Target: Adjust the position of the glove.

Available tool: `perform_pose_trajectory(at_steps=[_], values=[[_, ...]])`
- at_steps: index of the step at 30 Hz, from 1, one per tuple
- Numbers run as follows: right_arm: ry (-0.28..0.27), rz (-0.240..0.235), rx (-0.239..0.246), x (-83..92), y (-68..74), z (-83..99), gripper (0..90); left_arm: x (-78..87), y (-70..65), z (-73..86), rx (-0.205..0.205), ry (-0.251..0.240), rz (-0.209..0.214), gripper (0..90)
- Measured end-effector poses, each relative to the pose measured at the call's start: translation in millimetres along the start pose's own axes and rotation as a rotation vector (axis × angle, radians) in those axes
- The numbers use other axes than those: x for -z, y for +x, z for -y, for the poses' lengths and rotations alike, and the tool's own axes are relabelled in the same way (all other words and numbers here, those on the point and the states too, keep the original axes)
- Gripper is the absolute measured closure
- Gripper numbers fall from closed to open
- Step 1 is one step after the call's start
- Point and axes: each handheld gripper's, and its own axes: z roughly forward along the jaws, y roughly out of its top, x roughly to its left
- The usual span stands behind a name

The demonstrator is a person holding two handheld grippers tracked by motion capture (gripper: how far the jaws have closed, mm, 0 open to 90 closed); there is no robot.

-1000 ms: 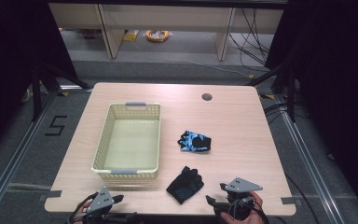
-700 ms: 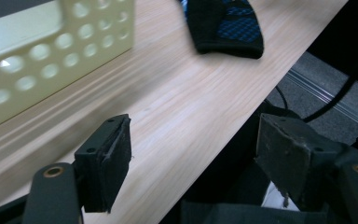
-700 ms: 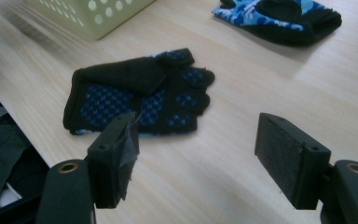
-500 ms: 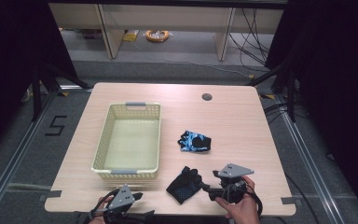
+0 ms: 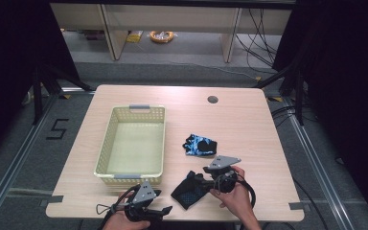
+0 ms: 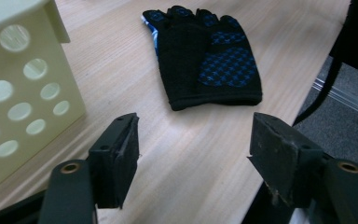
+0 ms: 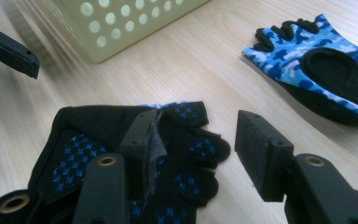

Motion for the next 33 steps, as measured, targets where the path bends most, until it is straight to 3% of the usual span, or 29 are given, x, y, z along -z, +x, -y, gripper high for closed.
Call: perform_pose_trajectory(at_steps=[1, 3, 5, 7, 8, 9, 10, 12, 13, 14, 15, 17, 18, 21, 22, 24, 26, 28, 29, 32, 33], values=[[0.018, -0.004, 0.006, -1.3, -0.8, -1.7, 50.7, -2.3, 1.4, -1.7, -0.015, 0.008, -0.003, 33.5], [0.024, -0.007, 0.021, -8.4, -2.8, -4.8, 53.2, -5.4, 0.0, -3.4, 0.010, 0.008, 0.013, 34.3], [0.037, -0.012, 0.019, -12.0, -3.9, -6.8, 54.7, -8.2, 1.5, -5.7, -0.022, 0.018, 0.003, 35.0], [0.038, -0.023, 0.005, -16.5, -4.0, -8.0, 55.8, -14.1, -0.9, -7.5, 0.002, 0.006, 0.003, 35.5], [0.047, -0.023, 0.018, -18.6, -5.5, -8.8, 56.0, -14.7, 1.3, -9.3, -0.036, 0.028, -0.004, 35.9], [0.061, -0.026, 0.016, -20.7, -5.8, -9.2, 56.2, -18.0, -1.5, -9.5, 0.007, 0.014, 0.006, 36.3], [0.050, -0.019, 0.019, -24.6, -6.3, -8.8, 56.5, -20.2, -0.3, -11.1, -0.015, 0.012, 0.008, 36.6], [0.080, -0.022, 0.026, -27.1, -8.2, -10.2, 56.6, -23.1, 1.0, -13.4, -0.035, 0.030, -0.004, 37.2], [0.083, -0.022, 0.021, -29.1, -8.2, -10.6, 56.8, -25.5, -1.1, -14.1, -0.006, 0.025, 0.005, 37.6], [0.087, -0.024, 0.023, -30.7, -8.7, -11.4, 57.0, -27.3, -0.3, -15.1, -0.033, 0.030, -0.009, 38.7], [0.090, -0.028, 0.036, -32.1, -9.7, -12.2, 57.3, -29.4, -2.8, -15.7, -0.012, 0.022, -0.005, 39.4], [0.084, -0.035, 0.020, -36.8, -8.6, -13.0, 57.4, -31.7, -1.1, -17.2, -0.043, 0.034, -0.002, 40.4], [0.087, -0.035, 0.028, -39.1, -9.0, -13.5, 57.4, -33.1, -2.2, -17.1, -0.032, 0.041, -0.009, 41.2], [0.102, -0.046, 0.047, -44.7, -9.2, -13.5, 60.5, -36.5, -1.4, -18.4, -0.057, 0.042, 0.001, 41.5], [0.127, -0.054, 0.058, -45.2, -8.6, -13.2, 61.8, -37.4, -1.9, -17.9, -0.043, 0.051, -0.001, 42.8], [0.150, -0.055, 0.085, -45.7, -7.7, -12.7, 66.0, -38.1, -3.1, -17.4, -0.054, 0.051, 0.012, 47.1], [0.141, -0.058, 0.076, -46.2, -5.8, -12.2, 69.9, -38.5, -4.0, -16.2, -0.088, 0.062, 0.007, 52.6], [0.145, -0.064, 0.069, -45.0, -5.7, -11.8, 76.4, -38.0, -6.1, -16.0, -0.089, 0.056, 0.006, 60.1], [0.162, -0.063, 0.071, -42.9, -6.1, -12.4, 79.8, -36.7, -3.7, -16.6, -0.112, 0.063, -0.012, 64.0], [0.153, -0.065, 0.053, -42.3, -4.8, -10.9, 84.7, -36.3, -2.4, -16.4, -0.105, 0.063, -0.017, 74.6], [0.157, -0.067, 0.059, -40.8, -5.1, -11.3, 86.9, -36.1, -1.6, -16.7, -0.121, 0.065, -0.019, 74.6]])
